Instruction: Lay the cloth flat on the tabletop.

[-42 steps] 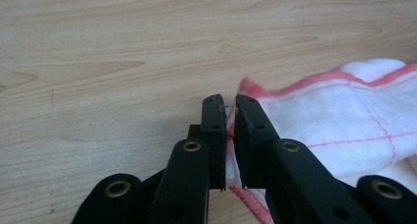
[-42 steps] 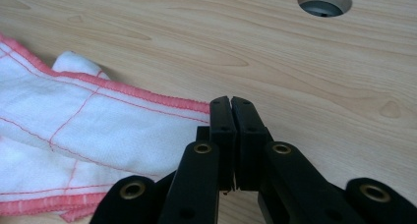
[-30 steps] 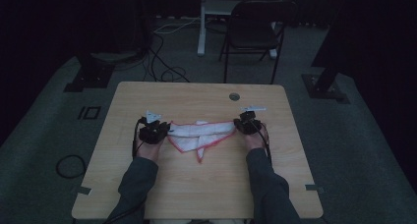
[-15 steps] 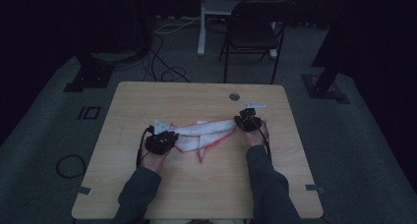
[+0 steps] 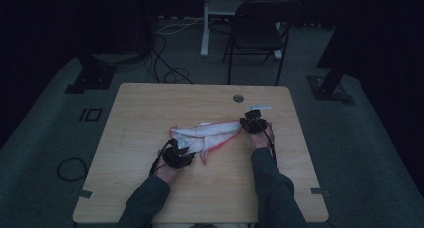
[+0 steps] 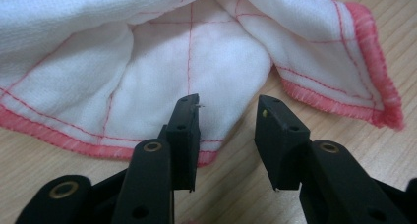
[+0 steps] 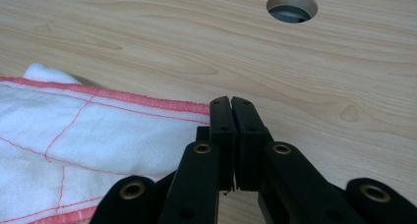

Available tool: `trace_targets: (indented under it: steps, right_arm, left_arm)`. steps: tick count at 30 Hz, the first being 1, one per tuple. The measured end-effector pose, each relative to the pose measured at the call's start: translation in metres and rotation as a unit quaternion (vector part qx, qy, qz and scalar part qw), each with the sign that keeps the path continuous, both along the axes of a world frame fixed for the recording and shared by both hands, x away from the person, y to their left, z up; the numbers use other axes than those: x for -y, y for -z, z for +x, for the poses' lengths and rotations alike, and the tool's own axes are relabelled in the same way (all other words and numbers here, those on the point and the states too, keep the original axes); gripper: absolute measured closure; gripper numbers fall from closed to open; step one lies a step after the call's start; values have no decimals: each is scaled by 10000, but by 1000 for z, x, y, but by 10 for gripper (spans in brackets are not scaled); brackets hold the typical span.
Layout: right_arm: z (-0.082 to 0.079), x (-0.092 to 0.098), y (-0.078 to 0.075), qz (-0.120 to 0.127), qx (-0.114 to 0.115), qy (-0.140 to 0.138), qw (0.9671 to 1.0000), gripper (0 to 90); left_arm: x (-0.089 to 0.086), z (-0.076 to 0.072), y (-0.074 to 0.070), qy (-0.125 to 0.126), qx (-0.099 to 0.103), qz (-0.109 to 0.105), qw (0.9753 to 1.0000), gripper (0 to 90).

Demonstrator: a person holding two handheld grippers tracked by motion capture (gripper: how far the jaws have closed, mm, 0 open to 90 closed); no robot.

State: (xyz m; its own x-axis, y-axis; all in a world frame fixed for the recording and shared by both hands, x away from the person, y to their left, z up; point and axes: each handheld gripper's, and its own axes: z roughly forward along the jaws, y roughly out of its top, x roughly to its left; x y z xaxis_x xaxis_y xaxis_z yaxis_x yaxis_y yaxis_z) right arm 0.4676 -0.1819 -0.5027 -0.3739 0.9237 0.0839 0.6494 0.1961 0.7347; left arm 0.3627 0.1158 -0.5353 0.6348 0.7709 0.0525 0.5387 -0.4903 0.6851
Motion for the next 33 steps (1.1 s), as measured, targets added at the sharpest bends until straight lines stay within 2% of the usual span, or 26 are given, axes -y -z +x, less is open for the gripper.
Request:
trace_targets:
  steps: [3, 5, 7, 13, 18, 21, 26, 30, 33]
  right_arm:
    - [0, 2, 0, -19, 10, 26, 10000, 891]
    - [1, 3, -1, -27, 0, 56, 10000, 890]
    - [2, 5, -2, -31, -9, 82, 10000, 891]
    - [3, 11, -6, -66, 15, 143, 9999, 890]
    - [3, 17, -8, -122, 14, 193, 9997, 890]
    - [3, 22, -7, -130, -16, 266, 9996, 890]
    - [4, 26, -6, -172, -56, 307, 9994, 890]
    - [4, 26, -5, -215, -76, 307, 9993, 889]
    - [3, 24, -5, -222, -57, 311, 9993, 851]
  left_arm:
    - [-2, 2, -2, -18, -14, 123, 9999, 778]
    - [-5, 2, -3, 16, -61, 127, 9999, 840]
    - [-7, 2, -4, 63, -86, 135, 9999, 866]
    - [-17, -5, -10, 184, -106, 58, 9998, 881]
    - [-36, -13, -18, 231, -52, -137, 9996, 882]
    - [-49, -14, -22, 185, -36, -280, 9994, 882]
    - [-72, -13, -30, -33, -12, -550, 9985, 883]
    - [-77, -12, -34, -140, 58, -730, 9972, 883]
    - [-75, -11, -36, -157, 84, -716, 9973, 883]
